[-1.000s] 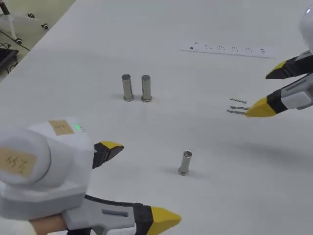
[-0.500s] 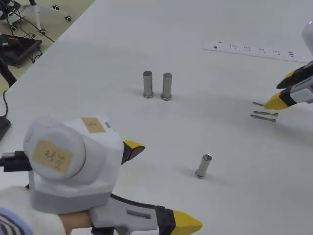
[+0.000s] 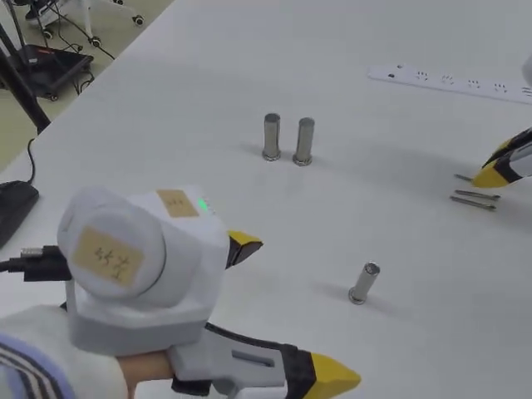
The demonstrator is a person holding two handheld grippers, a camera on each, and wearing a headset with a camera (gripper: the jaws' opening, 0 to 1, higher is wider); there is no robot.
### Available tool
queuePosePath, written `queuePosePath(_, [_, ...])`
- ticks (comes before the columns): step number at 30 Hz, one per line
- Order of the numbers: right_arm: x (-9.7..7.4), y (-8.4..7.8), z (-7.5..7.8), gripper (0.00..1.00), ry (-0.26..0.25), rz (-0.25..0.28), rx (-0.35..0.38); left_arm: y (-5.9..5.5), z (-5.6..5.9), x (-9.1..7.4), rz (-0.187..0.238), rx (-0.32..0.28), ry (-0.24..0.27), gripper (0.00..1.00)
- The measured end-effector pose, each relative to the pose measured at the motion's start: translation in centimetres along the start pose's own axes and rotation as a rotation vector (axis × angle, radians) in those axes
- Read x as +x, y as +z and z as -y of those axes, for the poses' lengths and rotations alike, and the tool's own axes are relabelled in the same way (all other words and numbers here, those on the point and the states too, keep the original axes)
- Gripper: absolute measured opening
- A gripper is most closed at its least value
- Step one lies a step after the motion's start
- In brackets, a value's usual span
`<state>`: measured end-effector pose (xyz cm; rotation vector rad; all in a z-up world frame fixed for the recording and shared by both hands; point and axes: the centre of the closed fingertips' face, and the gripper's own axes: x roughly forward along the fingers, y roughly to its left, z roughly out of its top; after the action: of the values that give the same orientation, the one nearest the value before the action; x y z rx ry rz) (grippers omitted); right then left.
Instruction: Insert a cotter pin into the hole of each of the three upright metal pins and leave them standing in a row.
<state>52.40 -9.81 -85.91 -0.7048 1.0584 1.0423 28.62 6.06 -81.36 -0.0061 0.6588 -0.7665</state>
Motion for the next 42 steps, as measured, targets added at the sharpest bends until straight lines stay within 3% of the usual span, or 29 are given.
queuePosePath(5, [0.7,-0.7,0.8,0.18,0.004,-0.049,-0.02,-0.2,-0.1,0.1,-0.003,0.0,0.002,0.91])
queuePosePath(10, [1.2,-0.3,1.3,0.17,-0.002,-0.049,-0.022,-0.4,-0.2,0.2,-0.007,-0.001,0.003,0.9])
queuePosePath(15, [1.1,-0.5,1.0,0.16,0.001,-0.054,-0.035,-0.5,-0.3,0.2,-0.003,-0.004,0.004,0.9])
queuePosePath(24, [1.3,-0.5,0.5,0.11,-0.012,-0.085,-0.15,-1.1,-0.3,0.5,-0.013,-0.008,-0.002,0.89])
queuePosePath(32, [1.6,-0.2,0.6,0.08,-0.036,-0.113,-0.188,-1.5,-0.3,0.7,-0.03,0.01,-0.012,0.87])
queuePosePath(42, [1.4,-0.4,0.9,0.03,-0.041,-0.1,-0.123,-1.3,-0.3,0.3,-0.023,0.015,-0.011,0.87])
